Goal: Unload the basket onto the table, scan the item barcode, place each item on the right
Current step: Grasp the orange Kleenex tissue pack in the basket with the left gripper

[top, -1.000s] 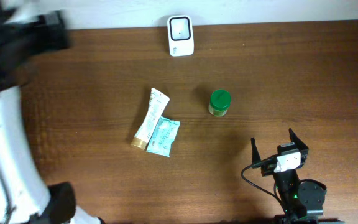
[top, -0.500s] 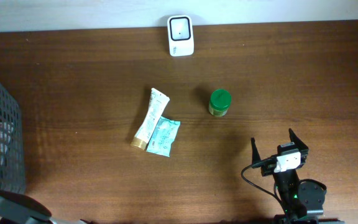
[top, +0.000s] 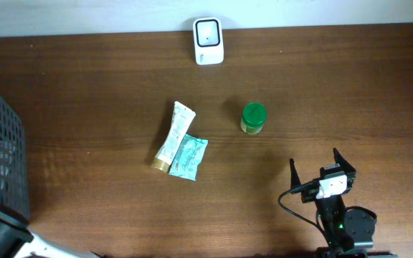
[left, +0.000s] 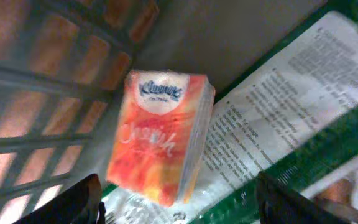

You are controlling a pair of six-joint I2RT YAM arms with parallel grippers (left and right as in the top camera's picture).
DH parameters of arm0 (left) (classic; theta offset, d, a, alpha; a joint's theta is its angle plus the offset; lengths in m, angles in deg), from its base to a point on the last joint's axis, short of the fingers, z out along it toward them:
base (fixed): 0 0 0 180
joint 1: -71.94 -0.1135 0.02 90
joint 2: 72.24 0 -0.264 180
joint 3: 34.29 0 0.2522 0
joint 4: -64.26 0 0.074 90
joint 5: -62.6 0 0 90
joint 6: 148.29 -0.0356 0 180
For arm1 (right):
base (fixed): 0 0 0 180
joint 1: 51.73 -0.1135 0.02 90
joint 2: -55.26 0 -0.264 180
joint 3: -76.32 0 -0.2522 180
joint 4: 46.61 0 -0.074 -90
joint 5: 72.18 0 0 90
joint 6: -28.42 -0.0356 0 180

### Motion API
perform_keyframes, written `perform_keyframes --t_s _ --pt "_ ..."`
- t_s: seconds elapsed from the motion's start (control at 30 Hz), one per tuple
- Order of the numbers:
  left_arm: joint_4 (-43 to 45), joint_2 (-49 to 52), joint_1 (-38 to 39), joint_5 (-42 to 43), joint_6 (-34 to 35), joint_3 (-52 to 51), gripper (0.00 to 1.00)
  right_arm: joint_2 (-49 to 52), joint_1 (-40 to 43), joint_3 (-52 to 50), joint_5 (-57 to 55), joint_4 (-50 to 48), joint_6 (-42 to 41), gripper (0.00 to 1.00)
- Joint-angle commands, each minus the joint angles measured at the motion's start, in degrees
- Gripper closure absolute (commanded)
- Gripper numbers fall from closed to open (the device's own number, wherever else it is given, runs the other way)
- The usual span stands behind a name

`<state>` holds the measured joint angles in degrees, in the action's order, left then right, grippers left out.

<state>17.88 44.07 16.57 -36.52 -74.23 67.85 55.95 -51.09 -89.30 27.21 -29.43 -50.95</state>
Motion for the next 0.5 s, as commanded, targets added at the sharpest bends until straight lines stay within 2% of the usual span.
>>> perform_keyframes --t_s 0.0,0.07,0.3,0.33,0.37,0.4,0.47 --pt "2.78 2.47 -0.20 -1.03 -0.87 -0.17 0.30 -0.33 -0.37 -0.31 0.52 0.24 -0.37 0.02" --pt "3.45 3.19 -0.20 -1.25 -0.87 -0.17 0.36 -0.33 -0.37 -0.31 0.52 0.26 -0.37 0.02" --pt "4.83 6.58 -0.20 -1.22 -0.85 -0.17 0.43 -0.33 -0.37 -0.31 0.52 0.26 -0.37 0.02" --pt "5.18 6.58 -0.20 -1.25 -0.87 -0.17 0.49 -0.33 -0.37 -0.31 0.52 0.26 -0.37 0.02" --pt "5.14 6.58 -0.20 -1.25 -0.87 -0.17 0.67 -0.33 -0.37 -0.31 0.52 0.26 -0.37 0.02" --pt "4.98 6.58 -0.17 -1.22 -0.85 -0.17 0.75 -0.33 -0.37 -0.31 0.52 0.26 -0.37 0.02" --pt "4.85 6.19 0.13 -1.22 -0.85 -0.15 0.98 -0.33 -0.37 -0.31 0.52 0.26 -0.37 0.02"
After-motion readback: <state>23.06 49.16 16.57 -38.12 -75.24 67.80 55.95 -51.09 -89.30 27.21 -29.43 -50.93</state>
